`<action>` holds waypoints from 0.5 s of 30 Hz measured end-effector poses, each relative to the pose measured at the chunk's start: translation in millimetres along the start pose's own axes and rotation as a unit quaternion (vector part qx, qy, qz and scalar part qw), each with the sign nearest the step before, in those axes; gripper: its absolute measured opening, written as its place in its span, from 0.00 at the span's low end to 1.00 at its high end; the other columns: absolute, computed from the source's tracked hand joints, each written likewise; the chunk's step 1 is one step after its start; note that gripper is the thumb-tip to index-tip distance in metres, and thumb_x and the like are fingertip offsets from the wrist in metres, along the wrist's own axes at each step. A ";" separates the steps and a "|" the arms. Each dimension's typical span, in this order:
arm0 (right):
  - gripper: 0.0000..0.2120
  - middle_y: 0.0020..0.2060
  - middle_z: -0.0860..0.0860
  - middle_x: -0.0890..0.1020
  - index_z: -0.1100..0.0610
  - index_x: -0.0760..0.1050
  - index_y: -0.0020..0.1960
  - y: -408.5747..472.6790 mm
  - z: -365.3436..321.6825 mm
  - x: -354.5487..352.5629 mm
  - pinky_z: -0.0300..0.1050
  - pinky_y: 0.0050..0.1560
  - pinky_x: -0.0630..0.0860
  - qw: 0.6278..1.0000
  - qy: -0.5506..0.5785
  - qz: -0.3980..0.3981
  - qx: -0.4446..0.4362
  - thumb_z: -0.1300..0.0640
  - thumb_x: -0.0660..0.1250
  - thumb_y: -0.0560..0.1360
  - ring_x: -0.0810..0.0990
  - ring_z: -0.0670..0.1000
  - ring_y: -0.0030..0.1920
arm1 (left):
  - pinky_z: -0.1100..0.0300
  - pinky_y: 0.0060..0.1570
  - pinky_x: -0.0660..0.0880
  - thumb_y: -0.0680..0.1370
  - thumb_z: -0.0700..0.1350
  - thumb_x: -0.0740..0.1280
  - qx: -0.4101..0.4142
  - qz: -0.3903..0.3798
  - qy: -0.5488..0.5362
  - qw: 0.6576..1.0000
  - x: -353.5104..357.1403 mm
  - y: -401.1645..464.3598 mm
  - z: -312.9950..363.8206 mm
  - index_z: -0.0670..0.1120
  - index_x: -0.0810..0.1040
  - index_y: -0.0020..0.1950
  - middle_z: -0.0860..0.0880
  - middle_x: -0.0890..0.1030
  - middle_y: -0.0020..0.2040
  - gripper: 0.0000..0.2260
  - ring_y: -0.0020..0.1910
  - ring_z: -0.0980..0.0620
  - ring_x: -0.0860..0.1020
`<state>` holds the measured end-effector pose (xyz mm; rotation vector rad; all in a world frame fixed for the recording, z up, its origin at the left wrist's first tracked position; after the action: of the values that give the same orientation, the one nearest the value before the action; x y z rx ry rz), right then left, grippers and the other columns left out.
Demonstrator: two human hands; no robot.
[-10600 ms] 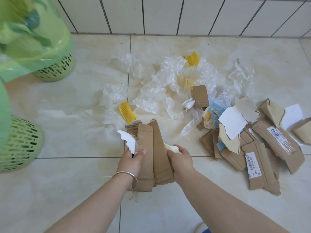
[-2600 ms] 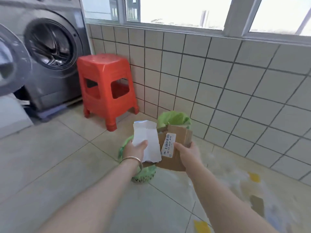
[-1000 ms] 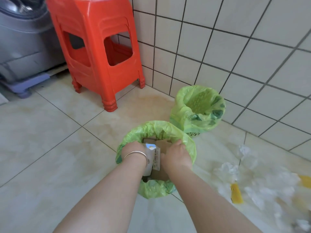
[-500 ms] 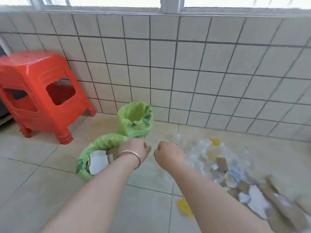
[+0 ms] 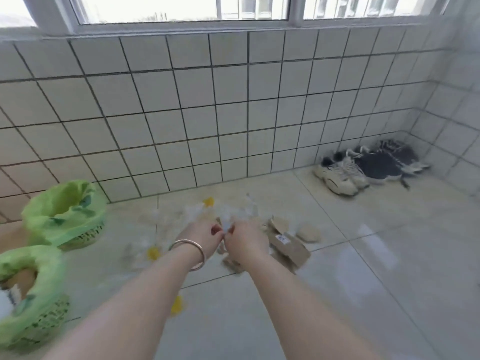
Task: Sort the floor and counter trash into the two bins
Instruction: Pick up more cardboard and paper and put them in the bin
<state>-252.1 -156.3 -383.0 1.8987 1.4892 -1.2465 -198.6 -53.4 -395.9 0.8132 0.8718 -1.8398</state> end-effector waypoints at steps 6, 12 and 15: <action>0.14 0.57 0.57 0.80 0.58 0.77 0.57 22.5 51.8 0.7 0.45 0.49 0.73 0.997 0.032 -0.007 0.063 0.55 0.57 0.77 0.78 0.58 0.59 | 0.55 0.52 0.76 0.77 0.50 0.61 0.017 -0.048 0.029 0.998 47.8 34.4 23.2 0.49 0.79 0.43 0.46 0.84 0.47 0.09 0.50 0.45 0.80; 0.13 0.54 0.57 0.82 0.55 0.79 0.48 67.4 86.2 44.4 0.43 0.44 0.67 0.990 0.065 -0.019 0.122 0.53 0.56 0.76 0.78 0.58 0.56 | 0.57 0.52 0.71 0.81 0.45 0.55 0.011 -0.097 0.054 0.994 96.4 84.4 13.9 0.43 0.77 0.55 0.40 0.80 0.57 0.13 0.57 0.42 0.76; 0.16 0.55 0.56 0.81 0.56 0.78 0.54 90.2 102.0 71.2 0.44 0.47 0.71 0.987 0.055 -0.035 0.149 0.52 0.55 0.78 0.78 0.58 0.57 | 0.55 0.55 0.72 0.80 0.47 0.55 -0.012 -0.136 0.016 0.990 126.3 108.2 -3.4 0.45 0.77 0.55 0.40 0.79 0.57 0.13 0.57 0.43 0.76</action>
<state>-206.6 -226.5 -512.0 2.1523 1.5045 -1.4902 -145.0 -143.2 -525.3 0.7389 1.0671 -2.0515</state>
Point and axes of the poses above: each hand's wrist, its own y-axis towards the middle knuckle, its own x-axis out of the palm, z = x × y, the point moved 1 cm from there along y, towards the middle knuckle
